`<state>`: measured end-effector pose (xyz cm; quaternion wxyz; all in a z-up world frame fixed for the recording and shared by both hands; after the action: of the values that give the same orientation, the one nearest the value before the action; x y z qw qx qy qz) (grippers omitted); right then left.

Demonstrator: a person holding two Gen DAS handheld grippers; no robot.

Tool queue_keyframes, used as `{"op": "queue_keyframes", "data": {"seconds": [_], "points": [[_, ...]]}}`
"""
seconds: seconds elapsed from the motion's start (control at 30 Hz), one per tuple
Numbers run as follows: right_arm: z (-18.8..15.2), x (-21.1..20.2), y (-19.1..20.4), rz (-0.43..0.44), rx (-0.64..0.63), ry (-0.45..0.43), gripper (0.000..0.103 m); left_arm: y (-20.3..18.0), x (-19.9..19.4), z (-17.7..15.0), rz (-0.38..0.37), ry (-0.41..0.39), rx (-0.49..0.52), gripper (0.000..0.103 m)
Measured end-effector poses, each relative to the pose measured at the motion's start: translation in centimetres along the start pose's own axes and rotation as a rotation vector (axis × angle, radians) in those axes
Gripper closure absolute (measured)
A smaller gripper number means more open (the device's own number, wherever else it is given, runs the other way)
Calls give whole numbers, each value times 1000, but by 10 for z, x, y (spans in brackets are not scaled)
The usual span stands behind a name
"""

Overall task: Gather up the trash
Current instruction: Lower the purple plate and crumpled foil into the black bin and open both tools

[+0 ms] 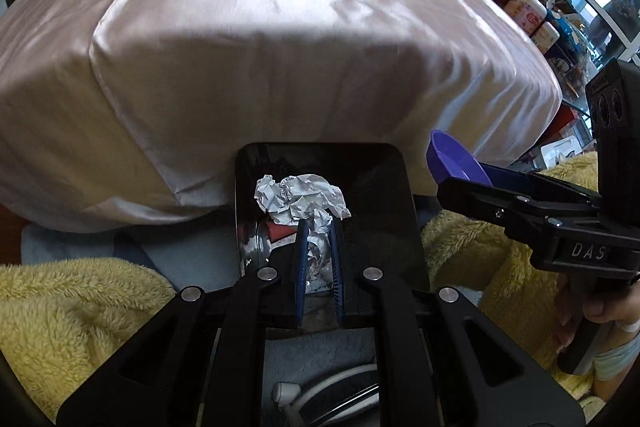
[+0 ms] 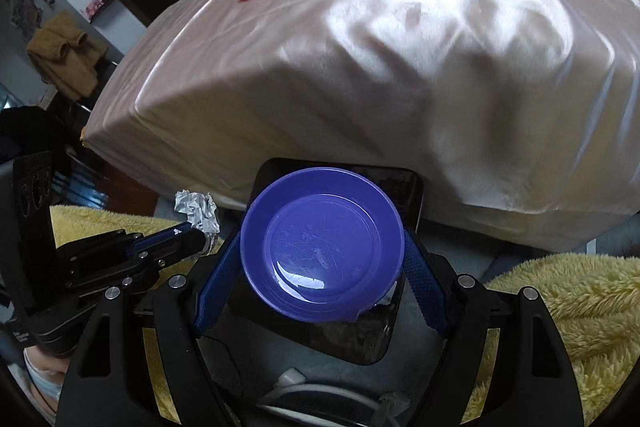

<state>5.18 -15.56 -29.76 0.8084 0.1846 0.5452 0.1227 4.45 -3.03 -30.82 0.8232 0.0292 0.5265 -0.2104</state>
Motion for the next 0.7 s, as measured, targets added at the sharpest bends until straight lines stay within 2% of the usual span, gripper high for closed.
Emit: {"op": "queue_keyframes", "data": {"seconds": [0.43, 0.6, 0.7], "points": [[-2, 21, -3, -9, 22, 41, 24, -6, 23, -15, -13, 64, 26, 92], [-1, 22, -3, -12, 16, 36, 23, -4, 25, -16, -19, 71, 16, 86], [0, 23, -1, -21, 13, 30, 20, -4, 27, -16, -10, 79, 17, 77]]}}
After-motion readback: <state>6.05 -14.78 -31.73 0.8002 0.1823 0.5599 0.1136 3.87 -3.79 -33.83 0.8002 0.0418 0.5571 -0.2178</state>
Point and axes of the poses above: each gripper's, at about its wrist camera, not at the fingertips, and x roughly the way its jaws point, y to its left, z to its top, the point moved 6 cm from there along x, roughly the way its jaws point, and after that the axes turned 7 degrees about x, right-handed, at the moved point
